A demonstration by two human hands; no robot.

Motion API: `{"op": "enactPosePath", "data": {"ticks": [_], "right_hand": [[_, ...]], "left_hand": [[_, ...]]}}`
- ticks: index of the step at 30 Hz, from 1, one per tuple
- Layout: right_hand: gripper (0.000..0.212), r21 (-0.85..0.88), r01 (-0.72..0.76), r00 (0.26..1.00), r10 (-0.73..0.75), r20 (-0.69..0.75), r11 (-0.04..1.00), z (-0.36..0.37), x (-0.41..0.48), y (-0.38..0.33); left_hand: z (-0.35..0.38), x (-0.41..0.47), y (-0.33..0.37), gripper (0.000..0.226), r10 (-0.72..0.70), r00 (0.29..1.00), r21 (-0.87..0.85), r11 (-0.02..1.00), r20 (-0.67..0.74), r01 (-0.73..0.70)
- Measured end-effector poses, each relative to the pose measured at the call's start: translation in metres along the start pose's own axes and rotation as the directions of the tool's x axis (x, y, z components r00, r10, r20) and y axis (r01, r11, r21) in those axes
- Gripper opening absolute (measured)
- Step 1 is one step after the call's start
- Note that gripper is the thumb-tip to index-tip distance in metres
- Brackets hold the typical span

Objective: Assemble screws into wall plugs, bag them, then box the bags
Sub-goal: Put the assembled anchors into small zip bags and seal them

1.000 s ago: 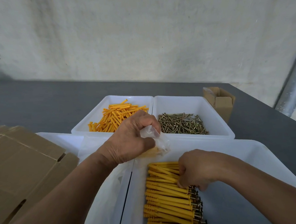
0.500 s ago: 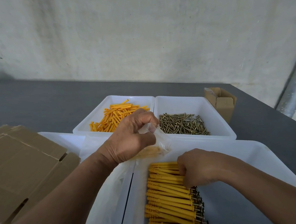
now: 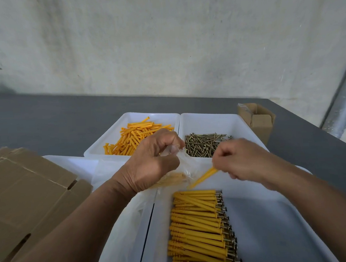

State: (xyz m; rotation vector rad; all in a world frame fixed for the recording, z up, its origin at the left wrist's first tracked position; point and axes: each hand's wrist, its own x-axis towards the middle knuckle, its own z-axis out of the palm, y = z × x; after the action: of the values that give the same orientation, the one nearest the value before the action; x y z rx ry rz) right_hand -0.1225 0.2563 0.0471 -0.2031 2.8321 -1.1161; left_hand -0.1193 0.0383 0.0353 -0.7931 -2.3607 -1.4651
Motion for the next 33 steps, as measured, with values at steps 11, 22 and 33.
{"op": "enactPosePath", "data": {"ticks": [11,22,33], "right_hand": [[0.030,0.509,0.251,0.937,-0.075,-0.340,0.823,-0.015,0.003,-0.003],[0.008,0.435,0.285,0.958,-0.242,-0.154,0.854,0.027,-0.003,-0.015],[0.001,0.307,0.365,0.929,-0.324,-0.179,0.879,0.028,0.000,-0.012]], "left_hand": [[0.000,0.000,0.000,0.013,0.011,1.000,-0.007,1.000,-0.005,-0.011],[0.002,0.000,0.002,0.008,-0.045,0.999,-0.077,0.996,0.002,0.045],[-0.005,0.000,0.007,0.004,-0.021,0.999,-0.090,0.996,-0.044,0.017]]}}
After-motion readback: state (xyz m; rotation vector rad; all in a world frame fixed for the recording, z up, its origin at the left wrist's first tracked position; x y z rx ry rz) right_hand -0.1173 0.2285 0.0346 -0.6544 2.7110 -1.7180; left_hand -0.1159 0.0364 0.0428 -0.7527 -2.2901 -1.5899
